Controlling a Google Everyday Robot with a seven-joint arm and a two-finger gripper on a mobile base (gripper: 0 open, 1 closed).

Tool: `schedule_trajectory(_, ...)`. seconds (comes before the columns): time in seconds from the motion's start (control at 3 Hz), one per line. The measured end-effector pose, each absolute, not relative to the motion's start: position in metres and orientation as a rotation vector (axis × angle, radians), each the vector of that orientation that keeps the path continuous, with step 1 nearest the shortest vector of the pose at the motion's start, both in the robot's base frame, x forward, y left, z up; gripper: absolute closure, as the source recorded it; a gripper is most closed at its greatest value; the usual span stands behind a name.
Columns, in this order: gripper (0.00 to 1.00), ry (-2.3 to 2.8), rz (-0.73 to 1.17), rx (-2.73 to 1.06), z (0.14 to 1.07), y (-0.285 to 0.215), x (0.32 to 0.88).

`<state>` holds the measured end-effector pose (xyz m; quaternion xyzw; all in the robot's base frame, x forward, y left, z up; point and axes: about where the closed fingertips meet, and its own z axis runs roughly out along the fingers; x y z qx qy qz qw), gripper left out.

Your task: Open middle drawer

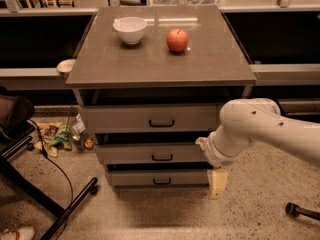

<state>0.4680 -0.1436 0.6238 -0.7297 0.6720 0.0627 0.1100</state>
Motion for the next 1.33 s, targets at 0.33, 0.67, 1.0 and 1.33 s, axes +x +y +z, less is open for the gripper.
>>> schedule_trajectory(0.33,0.0,1.975,0.184,-2.144,0.624,-0.144,0.468)
schedule_trajectory(0.67,0.0,1.991,0.14,-2.178,0.594,-0.144,0.48)
schedule_trajectory(1.0,0.0,1.951,0.108,-2.209,0.546,-0.147,0.5)
schedule_trajectory(1.33,0.0,1.914,0.112,-2.195,0.504,-0.153,0.522)
